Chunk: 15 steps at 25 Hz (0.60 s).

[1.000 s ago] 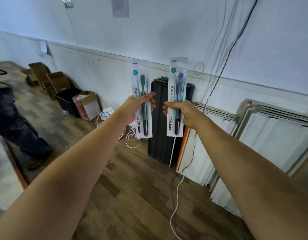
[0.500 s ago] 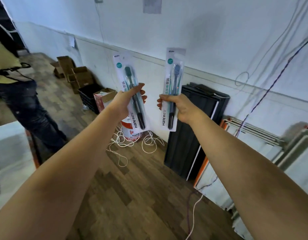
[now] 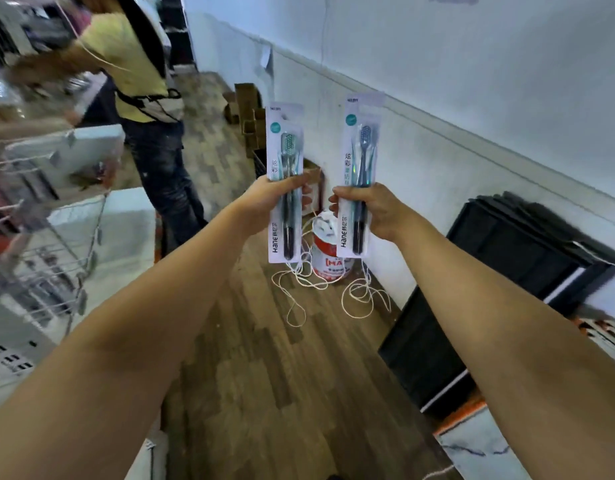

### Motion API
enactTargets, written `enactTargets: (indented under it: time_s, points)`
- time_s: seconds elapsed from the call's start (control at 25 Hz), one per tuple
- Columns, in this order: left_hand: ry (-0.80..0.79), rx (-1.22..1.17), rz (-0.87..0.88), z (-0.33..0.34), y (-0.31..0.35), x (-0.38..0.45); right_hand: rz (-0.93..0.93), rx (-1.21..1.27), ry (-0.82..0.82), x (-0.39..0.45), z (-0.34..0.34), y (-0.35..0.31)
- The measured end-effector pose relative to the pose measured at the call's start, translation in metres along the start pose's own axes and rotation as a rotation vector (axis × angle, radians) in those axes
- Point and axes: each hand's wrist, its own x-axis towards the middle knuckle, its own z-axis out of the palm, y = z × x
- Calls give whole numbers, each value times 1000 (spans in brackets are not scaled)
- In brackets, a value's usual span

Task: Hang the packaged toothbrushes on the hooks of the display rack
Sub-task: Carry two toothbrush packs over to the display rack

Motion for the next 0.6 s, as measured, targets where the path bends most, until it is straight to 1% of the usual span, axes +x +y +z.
enactTargets:
  time_s: [0.24,0.32,0.44,0.6]
  points:
    - [128,-22,54,-23,0,40,31,-52,-183,78,8,1]
    - [132,-23,63,-30,0,41,18,-32,-230,89,14,0]
    - [199,-44,41,-43,-12,44,36,15,-293,113,29,13]
    - [245,-71,5,-83,-34,51,82,7,-412,150,60,37]
